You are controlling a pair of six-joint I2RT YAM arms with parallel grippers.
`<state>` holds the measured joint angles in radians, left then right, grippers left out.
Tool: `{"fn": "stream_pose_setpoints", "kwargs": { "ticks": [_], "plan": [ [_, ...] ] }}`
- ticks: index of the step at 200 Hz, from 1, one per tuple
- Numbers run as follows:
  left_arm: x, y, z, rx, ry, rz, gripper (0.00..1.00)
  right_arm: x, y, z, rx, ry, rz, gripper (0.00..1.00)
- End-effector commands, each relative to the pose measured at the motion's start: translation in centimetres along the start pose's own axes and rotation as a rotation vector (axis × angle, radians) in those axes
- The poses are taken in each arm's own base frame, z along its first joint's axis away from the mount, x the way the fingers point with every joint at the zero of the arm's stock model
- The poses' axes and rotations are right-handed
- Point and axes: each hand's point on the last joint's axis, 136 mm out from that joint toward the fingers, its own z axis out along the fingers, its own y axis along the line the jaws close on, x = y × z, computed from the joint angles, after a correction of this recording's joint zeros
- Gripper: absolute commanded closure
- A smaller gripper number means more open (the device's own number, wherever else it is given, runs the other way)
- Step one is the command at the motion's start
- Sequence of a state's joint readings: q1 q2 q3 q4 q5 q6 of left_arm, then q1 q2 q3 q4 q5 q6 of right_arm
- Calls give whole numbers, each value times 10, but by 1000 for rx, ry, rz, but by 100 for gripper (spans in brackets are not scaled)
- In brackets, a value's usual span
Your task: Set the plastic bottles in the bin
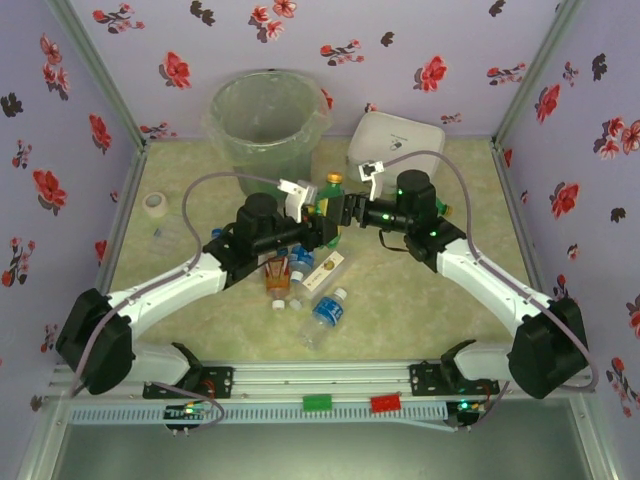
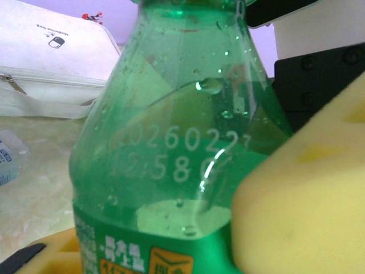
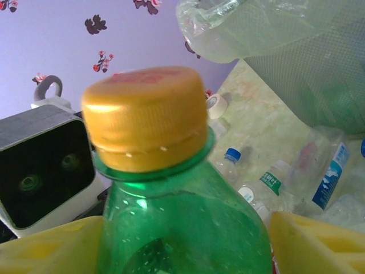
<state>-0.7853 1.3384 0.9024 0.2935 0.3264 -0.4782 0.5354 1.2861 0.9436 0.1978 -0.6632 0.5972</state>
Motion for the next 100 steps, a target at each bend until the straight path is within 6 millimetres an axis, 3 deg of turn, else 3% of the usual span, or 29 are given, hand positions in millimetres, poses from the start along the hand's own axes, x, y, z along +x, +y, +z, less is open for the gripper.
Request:
{"fn": "stream_pose_setpoints", "kwargs": {
  "ticks": [1,19,39,76,100],
  "plan": [
    [-17,-14,0,63,-37,45,71,3,3,6,-24,20,-24,35],
    [-15,-13,-1,61,-32,43,69,2,1,7,-20,21,-26,45],
    [-13,-13,-1,58,-24,39,60,4,-2,8,-9,24,-27,55],
    [-9,-7,-8,38,-21,4,2,-3,-13,5,64,-3,-50,58],
    [2,13,-20,-26,-26,-46,0,-19,-26,1,179,-20,-94,58]
  ]
}}
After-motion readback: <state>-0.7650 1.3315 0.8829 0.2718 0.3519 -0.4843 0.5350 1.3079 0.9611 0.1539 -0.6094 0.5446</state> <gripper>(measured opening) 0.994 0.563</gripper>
